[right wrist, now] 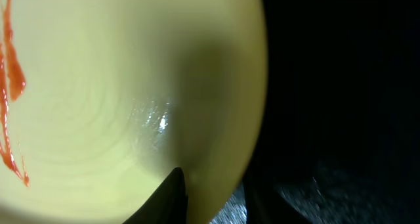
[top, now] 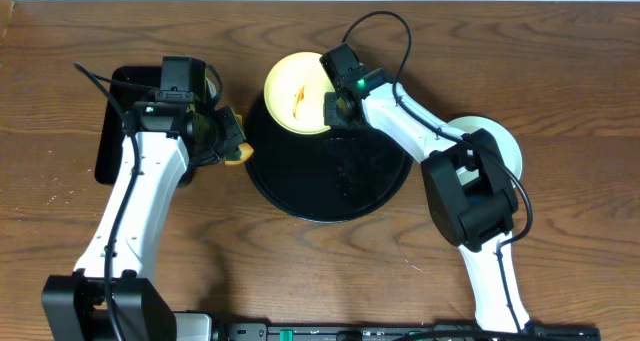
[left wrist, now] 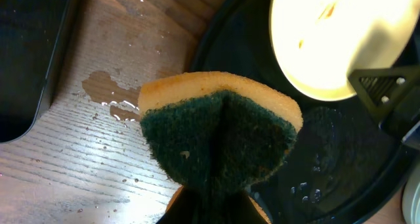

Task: Clean dirty plates on tray and stack at the side
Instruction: 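Reach the right gripper to the yellow plate and pull it to tray center, then bring the sponge in the left gripper over the yellow plate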

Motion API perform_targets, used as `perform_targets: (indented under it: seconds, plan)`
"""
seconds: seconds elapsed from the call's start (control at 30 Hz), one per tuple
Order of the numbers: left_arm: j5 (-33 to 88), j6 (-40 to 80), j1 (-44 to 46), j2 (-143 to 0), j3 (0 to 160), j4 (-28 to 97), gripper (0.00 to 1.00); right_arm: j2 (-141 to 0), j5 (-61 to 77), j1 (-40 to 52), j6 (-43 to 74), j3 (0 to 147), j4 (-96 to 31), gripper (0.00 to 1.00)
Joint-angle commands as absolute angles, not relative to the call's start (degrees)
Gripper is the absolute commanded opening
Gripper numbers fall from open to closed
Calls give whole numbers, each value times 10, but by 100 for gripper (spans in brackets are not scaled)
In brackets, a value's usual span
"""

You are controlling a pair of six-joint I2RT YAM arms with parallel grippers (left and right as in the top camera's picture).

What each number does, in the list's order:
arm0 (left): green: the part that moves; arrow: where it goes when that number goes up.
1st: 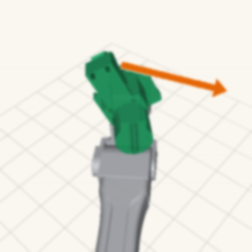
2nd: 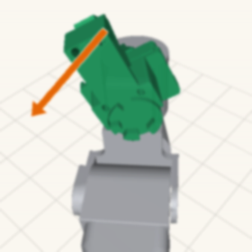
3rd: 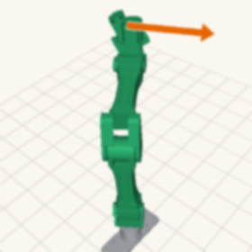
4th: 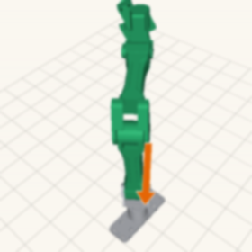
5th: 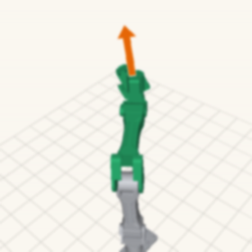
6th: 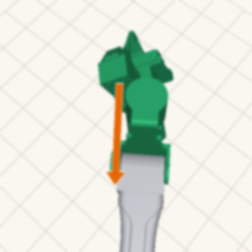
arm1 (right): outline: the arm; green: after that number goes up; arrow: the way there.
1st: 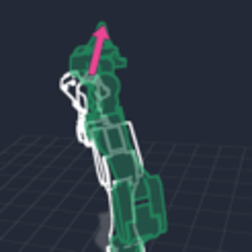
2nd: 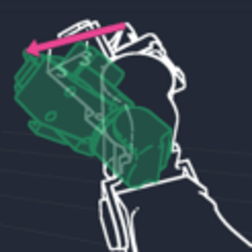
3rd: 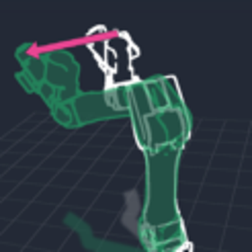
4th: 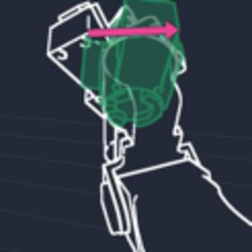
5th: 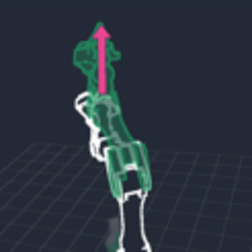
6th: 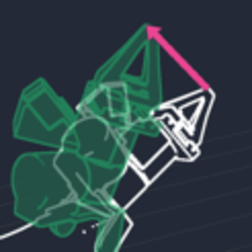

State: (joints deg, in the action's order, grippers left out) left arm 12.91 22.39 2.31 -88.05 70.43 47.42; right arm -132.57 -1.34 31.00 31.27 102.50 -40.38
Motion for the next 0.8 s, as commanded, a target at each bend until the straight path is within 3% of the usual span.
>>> perform_targets:
  seconds: [0.0, 0.6, 0.77]
  plan:
    - [123, 214, 22, -891, 703, 475, 7, -1329, -10, 306, 306, 1016, -431, 26]
    - [123, 214, 22, -897, 702, 474, 7, -1309, 90, 302, 177, 1016, -626, 24]
    - [123, 215, 22, -897, 702, 475, 8, -1308, 121, 288, 81, 1018, -687, 36]
